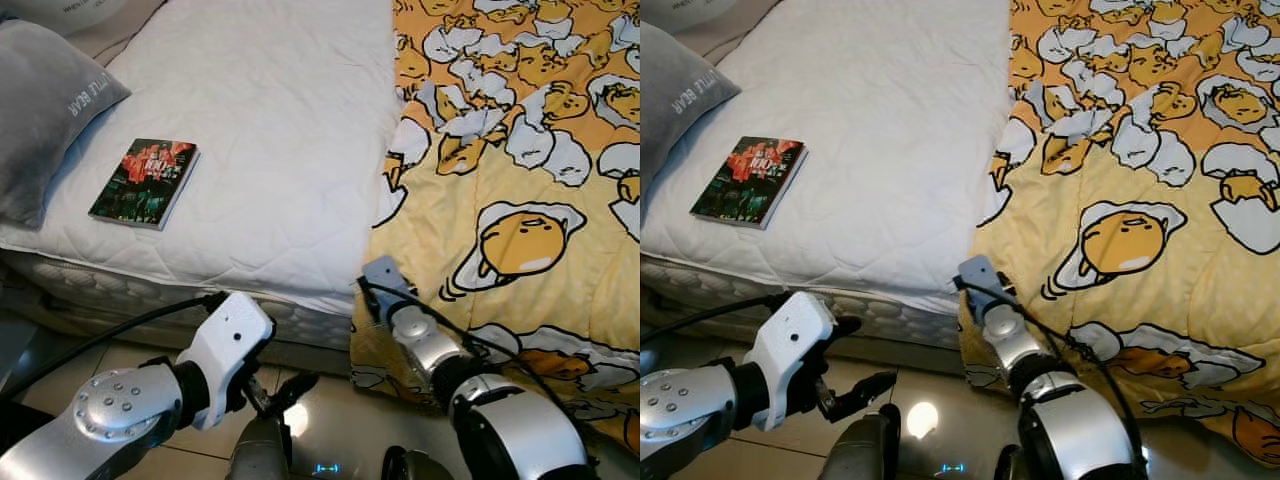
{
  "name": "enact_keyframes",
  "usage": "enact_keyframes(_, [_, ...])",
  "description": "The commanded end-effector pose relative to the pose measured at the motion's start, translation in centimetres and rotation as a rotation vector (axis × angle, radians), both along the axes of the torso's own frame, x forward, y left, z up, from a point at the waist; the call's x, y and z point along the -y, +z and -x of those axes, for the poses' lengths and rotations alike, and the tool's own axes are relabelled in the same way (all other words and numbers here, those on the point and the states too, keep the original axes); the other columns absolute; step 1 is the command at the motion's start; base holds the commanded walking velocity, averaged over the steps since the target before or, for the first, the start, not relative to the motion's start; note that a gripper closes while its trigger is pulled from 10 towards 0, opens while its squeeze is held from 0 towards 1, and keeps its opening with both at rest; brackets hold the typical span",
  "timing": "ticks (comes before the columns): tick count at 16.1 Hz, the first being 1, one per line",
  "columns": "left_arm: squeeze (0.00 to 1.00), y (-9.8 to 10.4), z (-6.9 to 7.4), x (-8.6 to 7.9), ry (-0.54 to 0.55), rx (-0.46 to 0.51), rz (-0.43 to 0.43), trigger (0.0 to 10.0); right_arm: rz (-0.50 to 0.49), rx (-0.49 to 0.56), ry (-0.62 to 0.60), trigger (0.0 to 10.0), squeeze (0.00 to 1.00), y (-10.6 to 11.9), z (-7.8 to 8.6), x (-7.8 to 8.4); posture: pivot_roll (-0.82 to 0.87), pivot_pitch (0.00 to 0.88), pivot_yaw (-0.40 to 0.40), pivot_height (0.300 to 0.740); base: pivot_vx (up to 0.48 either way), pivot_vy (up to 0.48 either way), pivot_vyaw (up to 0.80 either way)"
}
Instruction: Clean up the room
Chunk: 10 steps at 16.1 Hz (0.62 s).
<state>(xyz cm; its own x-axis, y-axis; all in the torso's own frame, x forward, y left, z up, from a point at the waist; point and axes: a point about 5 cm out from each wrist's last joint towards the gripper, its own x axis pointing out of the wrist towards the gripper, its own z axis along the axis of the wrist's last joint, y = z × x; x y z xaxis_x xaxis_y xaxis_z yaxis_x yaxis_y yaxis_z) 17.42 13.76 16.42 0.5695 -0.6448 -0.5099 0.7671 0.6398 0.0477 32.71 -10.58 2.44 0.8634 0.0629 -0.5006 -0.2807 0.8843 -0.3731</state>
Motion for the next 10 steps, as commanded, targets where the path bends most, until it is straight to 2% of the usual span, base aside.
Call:
enact_keyframes(1, [0.13,0.1,0.4,-0.2,-0.004,-0.008,-0.01,10.0,0.021,-0.012,-0.011,0.0,0.0,0.1,-0.1,0.2,0.4,0.206,0.068,0.74,0.0,0.0,0.0])
enact_keyframes(6, [0.12,0.3,0.7,-0.1,-0.009,-0.013,-0.01,10.0,0.043,-0.033,-0.019,0.0,0.0,-0.1,-0.1,1.4,0.41,0.208,0.073,0.74,0.0,0.0,0.0])
enact_keyframes(10, [0.13,0.5,1.1,-0.1,-0.01,-0.021,-0.01,10.0,0.022,-0.04,-0.063,0.0,0.0,0.1,-0.4,2.4,0.42,0.218,0.076,0.74,0.0,0.0,0.0])
